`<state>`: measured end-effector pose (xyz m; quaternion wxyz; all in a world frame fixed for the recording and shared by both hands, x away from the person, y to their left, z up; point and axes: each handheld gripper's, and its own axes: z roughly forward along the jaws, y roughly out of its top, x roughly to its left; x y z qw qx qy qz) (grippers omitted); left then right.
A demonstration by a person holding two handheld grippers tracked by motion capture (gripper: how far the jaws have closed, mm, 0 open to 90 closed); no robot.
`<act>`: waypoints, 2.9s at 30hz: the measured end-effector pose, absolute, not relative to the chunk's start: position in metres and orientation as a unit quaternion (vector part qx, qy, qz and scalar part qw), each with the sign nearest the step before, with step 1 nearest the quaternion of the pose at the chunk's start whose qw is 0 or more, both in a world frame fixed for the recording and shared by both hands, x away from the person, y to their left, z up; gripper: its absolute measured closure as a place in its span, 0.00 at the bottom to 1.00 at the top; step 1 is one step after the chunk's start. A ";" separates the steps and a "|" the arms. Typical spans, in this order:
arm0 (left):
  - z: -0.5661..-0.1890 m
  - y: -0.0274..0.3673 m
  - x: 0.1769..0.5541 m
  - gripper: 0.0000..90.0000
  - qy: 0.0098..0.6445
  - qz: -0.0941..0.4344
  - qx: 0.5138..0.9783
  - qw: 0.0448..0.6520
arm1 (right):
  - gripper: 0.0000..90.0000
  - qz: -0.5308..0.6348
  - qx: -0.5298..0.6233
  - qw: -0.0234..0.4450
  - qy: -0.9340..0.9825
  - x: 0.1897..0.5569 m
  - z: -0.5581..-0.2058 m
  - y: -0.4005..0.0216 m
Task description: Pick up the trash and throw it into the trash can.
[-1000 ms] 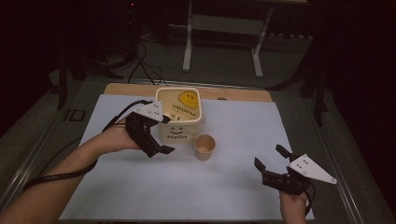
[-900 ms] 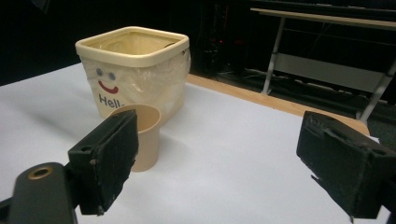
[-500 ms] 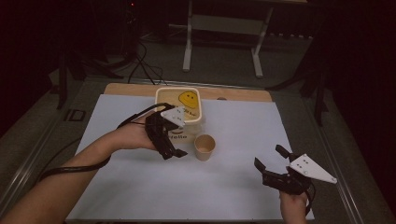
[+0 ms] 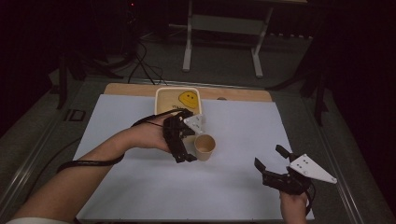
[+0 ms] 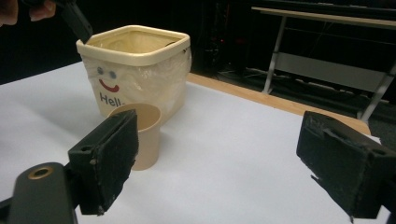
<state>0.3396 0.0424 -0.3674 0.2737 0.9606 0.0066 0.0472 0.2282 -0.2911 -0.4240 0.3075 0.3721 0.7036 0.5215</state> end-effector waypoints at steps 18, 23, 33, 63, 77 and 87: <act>-0.385 0.013 0.346 0.22 -0.032 0.041 0.970 0.236 | 0.14 0.520 0.372 0.307 0.705 0.229 -0.425 -0.292; -0.399 0.008 0.351 0.40 -0.023 0.038 0.973 0.224 | 0.14 0.519 0.372 0.306 0.706 0.229 -0.425 -0.292; -0.422 0.001 0.355 0.63 -0.010 0.066 0.976 0.205 | 0.14 0.517 0.370 0.306 0.709 0.229 -0.426 -0.291; -0.449 -0.012 0.362 0.98 -0.035 0.085 0.979 0.181 | 0.14 0.514 0.368 0.301 0.714 0.230 -0.428 -0.289; -0.433 -0.012 0.348 0.99 -0.067 0.058 0.974 0.208 | 0.14 0.516 0.370 0.300 0.712 0.230 -0.428 -0.289; -0.405 -0.002 0.340 0.99 -0.075 0.036 0.967 0.241 | 0.14 0.516 0.371 0.300 0.712 0.230 -0.428 -0.289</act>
